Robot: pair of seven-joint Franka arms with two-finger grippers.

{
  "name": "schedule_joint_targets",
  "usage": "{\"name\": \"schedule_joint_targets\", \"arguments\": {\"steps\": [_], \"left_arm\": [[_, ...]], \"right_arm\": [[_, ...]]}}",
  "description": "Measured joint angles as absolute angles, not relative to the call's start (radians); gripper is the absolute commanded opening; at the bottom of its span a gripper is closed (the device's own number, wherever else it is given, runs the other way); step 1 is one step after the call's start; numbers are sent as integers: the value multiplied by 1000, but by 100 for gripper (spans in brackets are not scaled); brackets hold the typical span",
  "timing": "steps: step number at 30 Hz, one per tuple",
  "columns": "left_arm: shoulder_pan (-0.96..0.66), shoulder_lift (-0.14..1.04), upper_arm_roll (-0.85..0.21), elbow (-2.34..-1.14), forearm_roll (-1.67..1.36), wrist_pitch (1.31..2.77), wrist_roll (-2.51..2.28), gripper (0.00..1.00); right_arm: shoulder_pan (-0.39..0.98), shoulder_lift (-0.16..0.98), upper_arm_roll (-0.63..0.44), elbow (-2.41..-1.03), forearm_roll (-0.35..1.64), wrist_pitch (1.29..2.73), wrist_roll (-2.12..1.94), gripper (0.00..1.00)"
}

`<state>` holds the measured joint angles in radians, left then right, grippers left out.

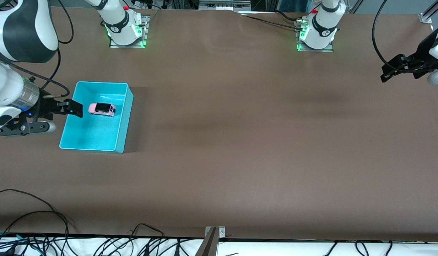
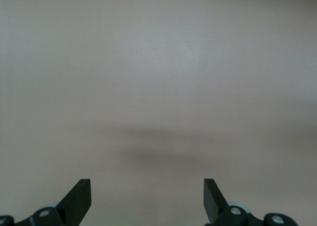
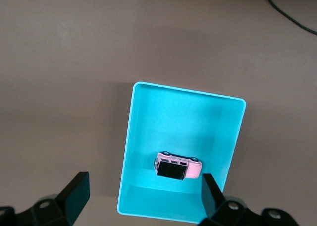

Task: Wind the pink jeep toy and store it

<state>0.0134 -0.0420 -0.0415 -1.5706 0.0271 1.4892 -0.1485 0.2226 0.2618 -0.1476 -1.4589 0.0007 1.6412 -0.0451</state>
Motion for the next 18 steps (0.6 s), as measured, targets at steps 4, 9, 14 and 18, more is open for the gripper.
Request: {"name": "schedule_joint_targets", "arguments": {"steps": [4,9,14,18], "left_arm": [[13,-42,-41,-1571,27,1489,-148,100],[13,-42,-42,-1571,27,1489,-148,100],[13,-42,-42,-1571,27,1488,-148,100],[11,-42,-44,-1571,27,1483,-148,100]], "right_arm": [[227,271,-146,-1459,1,1639,-45,100],[226,273,-146,-1459,1,1607,-45,100],[226,273,-147,-1459,1,1586,-45,100],[225,273,-149,-1459,1,1583,-45,100]]}}
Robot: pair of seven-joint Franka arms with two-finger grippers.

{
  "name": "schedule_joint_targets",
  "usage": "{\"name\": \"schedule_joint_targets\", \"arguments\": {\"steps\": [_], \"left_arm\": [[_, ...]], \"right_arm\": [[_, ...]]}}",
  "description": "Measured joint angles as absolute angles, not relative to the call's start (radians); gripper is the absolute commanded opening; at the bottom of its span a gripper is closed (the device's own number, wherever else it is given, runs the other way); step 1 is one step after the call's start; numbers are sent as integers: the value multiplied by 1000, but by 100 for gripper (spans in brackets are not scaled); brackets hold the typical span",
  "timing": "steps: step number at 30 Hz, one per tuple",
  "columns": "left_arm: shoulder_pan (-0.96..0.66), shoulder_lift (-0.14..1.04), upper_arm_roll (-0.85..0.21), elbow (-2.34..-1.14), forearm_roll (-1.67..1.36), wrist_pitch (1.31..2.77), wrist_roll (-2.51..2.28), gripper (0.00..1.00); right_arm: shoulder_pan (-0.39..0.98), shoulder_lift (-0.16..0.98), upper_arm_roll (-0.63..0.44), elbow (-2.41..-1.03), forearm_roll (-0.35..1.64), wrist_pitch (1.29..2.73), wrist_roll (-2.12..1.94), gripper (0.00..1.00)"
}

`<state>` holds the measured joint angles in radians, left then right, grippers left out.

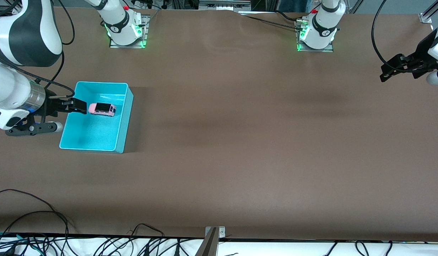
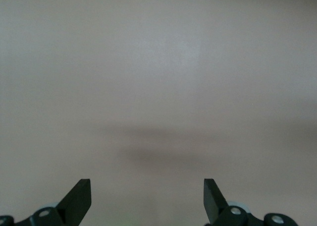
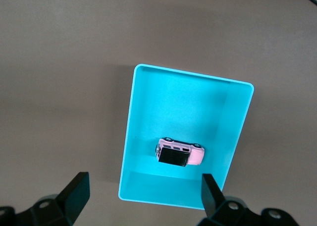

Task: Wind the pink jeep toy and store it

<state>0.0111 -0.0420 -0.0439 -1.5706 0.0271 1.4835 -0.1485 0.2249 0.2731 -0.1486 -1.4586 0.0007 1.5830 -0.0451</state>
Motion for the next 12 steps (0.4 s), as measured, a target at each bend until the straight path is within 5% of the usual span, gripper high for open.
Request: {"name": "schedule_joint_targets", "arguments": {"steps": [12], "left_arm": [[8,-42,-46,-1571,27,1480,-148,100]], "right_arm": [[221,273,-150,-1458,1,1583,-45,100]]}}
